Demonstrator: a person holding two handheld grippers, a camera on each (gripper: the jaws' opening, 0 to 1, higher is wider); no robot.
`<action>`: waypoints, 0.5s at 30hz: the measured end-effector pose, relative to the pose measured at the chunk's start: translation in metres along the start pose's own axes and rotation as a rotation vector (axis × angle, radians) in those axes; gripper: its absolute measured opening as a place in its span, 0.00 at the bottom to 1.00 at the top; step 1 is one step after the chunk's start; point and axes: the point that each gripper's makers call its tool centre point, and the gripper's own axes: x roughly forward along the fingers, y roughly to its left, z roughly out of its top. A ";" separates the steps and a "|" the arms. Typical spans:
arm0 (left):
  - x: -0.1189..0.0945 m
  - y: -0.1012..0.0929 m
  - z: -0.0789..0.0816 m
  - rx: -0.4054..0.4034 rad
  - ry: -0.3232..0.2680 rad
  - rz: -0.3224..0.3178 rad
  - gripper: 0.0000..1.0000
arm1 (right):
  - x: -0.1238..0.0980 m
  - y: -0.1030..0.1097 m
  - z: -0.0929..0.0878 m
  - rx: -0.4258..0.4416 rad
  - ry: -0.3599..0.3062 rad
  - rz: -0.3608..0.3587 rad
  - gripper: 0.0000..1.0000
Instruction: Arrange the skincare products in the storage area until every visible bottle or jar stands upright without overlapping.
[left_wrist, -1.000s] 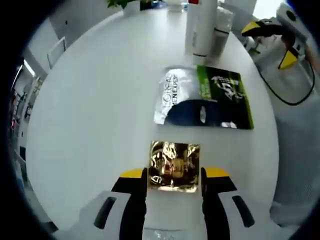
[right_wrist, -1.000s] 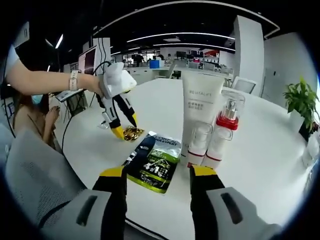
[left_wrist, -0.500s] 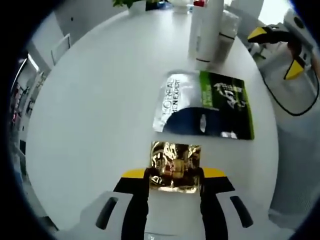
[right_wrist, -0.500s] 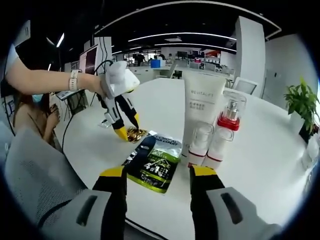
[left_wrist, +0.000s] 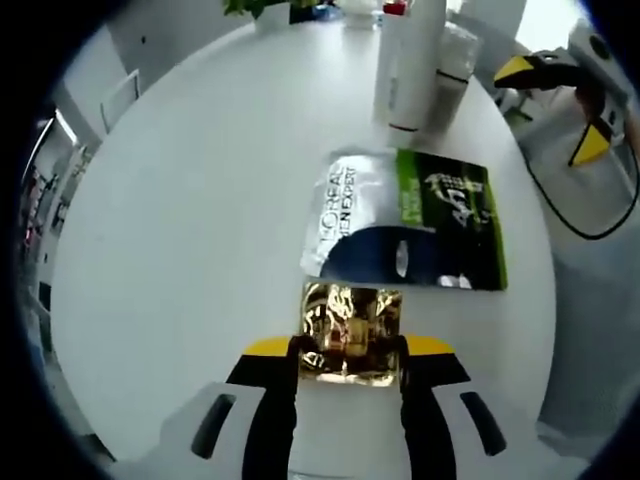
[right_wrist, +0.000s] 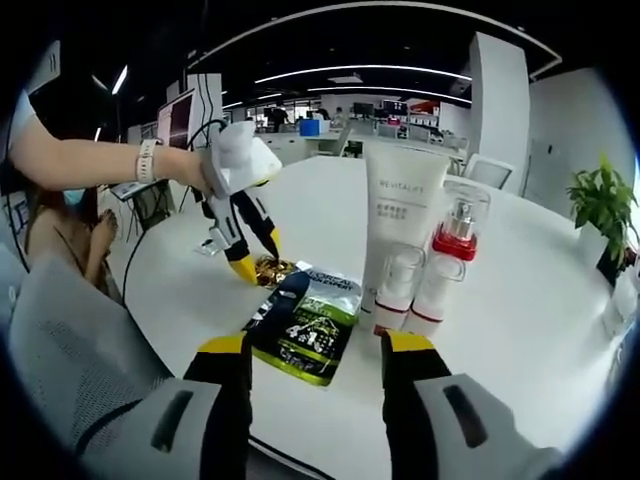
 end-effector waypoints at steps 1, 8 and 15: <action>0.000 0.001 0.000 -0.001 -0.003 -0.001 0.37 | 0.000 0.000 0.000 0.002 -0.003 0.001 0.53; -0.001 -0.002 0.000 0.002 -0.008 0.001 0.39 | 0.000 0.000 0.001 0.000 -0.005 -0.002 0.55; -0.015 0.000 -0.002 0.000 -0.032 0.017 0.41 | -0.001 -0.007 0.002 0.001 -0.016 -0.037 0.62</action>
